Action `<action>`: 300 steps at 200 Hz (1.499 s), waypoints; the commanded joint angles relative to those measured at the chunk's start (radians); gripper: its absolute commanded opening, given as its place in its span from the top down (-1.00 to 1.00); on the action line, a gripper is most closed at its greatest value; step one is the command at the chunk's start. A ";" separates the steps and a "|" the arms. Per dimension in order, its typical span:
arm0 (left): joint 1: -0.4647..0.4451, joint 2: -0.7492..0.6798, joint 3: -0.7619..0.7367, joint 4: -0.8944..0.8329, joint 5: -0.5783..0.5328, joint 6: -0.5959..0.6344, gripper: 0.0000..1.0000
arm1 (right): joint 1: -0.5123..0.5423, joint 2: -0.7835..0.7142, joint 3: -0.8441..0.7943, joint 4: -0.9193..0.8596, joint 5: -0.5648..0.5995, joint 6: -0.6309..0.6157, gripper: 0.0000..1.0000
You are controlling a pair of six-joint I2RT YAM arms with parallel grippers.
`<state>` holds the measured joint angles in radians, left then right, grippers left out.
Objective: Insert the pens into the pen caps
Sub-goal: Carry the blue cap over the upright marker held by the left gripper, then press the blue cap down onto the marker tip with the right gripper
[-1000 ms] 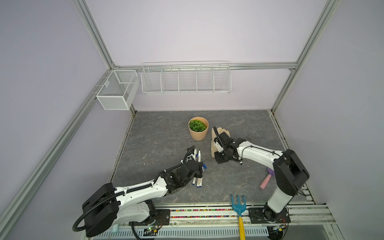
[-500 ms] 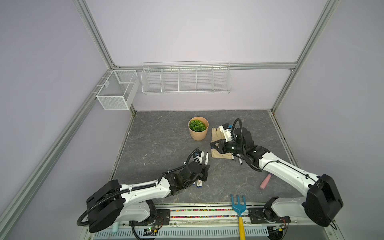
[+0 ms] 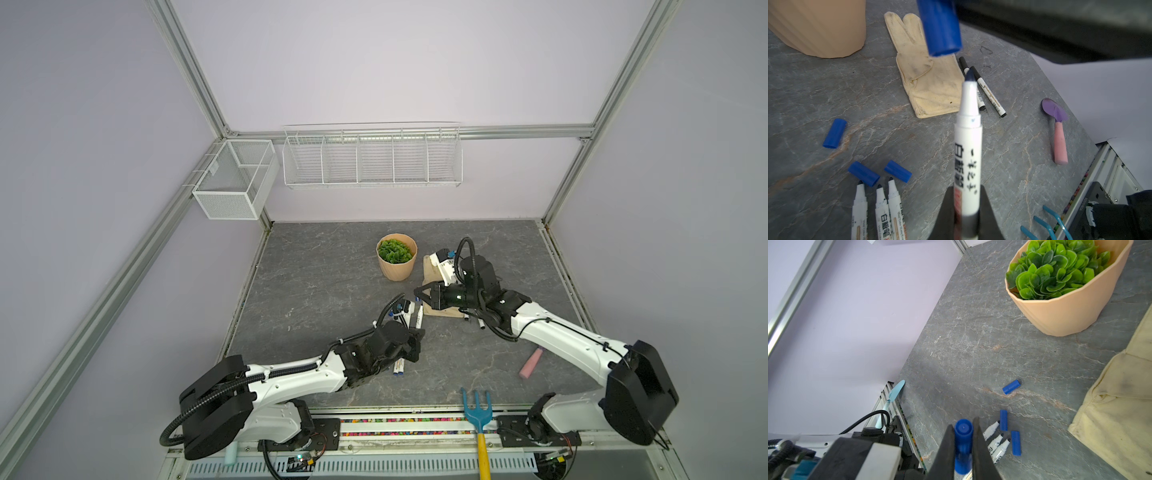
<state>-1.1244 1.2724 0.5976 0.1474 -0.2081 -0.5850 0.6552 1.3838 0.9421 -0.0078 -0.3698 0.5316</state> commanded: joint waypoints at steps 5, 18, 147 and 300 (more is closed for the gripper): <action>-0.005 -0.007 0.017 0.004 -0.009 0.017 1.00 | 0.007 -0.018 0.021 -0.055 0.043 -0.054 0.86; -0.004 -0.007 0.014 0.004 -0.012 0.015 1.00 | 0.006 -0.035 0.023 -0.067 0.056 -0.072 0.86; -0.004 -0.004 0.012 0.009 -0.013 0.013 1.00 | 0.007 -0.042 0.032 -0.118 0.016 -0.113 0.86; -0.004 -0.048 -0.026 0.040 -0.044 0.003 1.00 | 0.027 -0.078 -0.002 -0.175 0.011 -0.135 0.86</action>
<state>-1.1297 1.2572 0.5858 0.1513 -0.2089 -0.5854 0.6697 1.3361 0.9630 -0.1314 -0.3557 0.4187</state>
